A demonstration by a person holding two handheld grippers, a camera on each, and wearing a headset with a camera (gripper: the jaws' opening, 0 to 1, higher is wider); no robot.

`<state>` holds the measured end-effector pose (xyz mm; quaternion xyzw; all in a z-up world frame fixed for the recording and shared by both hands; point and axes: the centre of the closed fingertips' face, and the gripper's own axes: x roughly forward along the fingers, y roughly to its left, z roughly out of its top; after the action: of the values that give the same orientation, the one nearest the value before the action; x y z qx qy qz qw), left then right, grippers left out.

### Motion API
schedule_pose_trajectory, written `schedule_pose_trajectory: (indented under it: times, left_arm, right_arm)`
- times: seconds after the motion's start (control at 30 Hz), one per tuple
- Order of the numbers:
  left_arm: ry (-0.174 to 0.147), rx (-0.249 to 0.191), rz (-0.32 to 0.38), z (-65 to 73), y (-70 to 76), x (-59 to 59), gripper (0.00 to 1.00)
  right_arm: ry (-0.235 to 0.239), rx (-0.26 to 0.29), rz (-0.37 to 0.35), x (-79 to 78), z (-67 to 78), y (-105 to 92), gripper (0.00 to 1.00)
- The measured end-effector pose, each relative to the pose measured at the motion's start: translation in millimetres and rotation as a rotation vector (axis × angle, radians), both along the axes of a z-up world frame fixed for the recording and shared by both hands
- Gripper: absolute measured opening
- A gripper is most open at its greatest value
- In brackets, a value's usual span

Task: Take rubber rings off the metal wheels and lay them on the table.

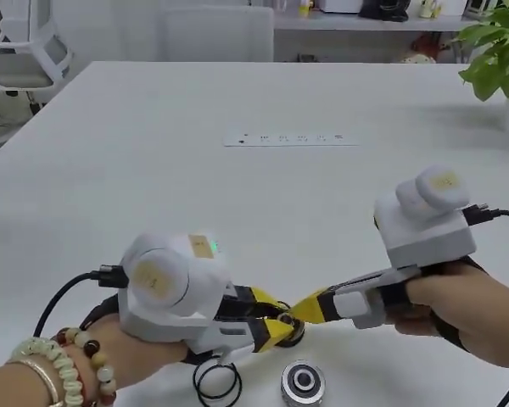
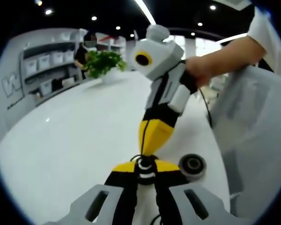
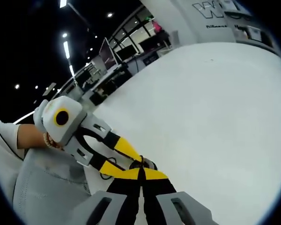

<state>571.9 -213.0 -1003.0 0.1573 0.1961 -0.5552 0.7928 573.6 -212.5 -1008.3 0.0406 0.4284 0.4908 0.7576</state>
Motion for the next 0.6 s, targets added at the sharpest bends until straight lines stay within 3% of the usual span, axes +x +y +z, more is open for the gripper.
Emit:
schedule_pose_trajectory:
  times: [0.03,0.07,0.33,0.4,0.53,0.6]
  left_arm:
    - [-0.003,0.005,-0.004,-0.1,-0.1,0.1,0.14]
    - [-0.004,0.009,-0.005,0.3,-0.4,0.0,0.14]
    - [-0.026,0.050,-0.050,8.4,-0.6,-2.6,0.20]
    - [-0.006,0.041,-0.064,12.7,0.8,-4.8,0.23]
    - [-0.008,0.036,-0.074,23.5,7.8,-4.7,0.29]
    - [0.009,0.020,-0.076,31.8,11.0,-5.0,0.33]
  right_arm:
    - [-0.037,0.074,0.009,2.8,9.0,9.7,0.00]
    - [0.009,0.022,-0.010,-2.0,3.9,2.3,0.00]
    - [-0.017,0.027,-0.014,7.7,6.7,-3.7,0.00]
    - [-0.021,0.029,-0.019,9.1,8.7,-4.8,0.00]
    - [-0.041,0.026,-0.031,7.7,13.9,-5.8,0.00]
    - [-0.041,0.037,-0.040,7.7,17.4,-6.0,0.00]
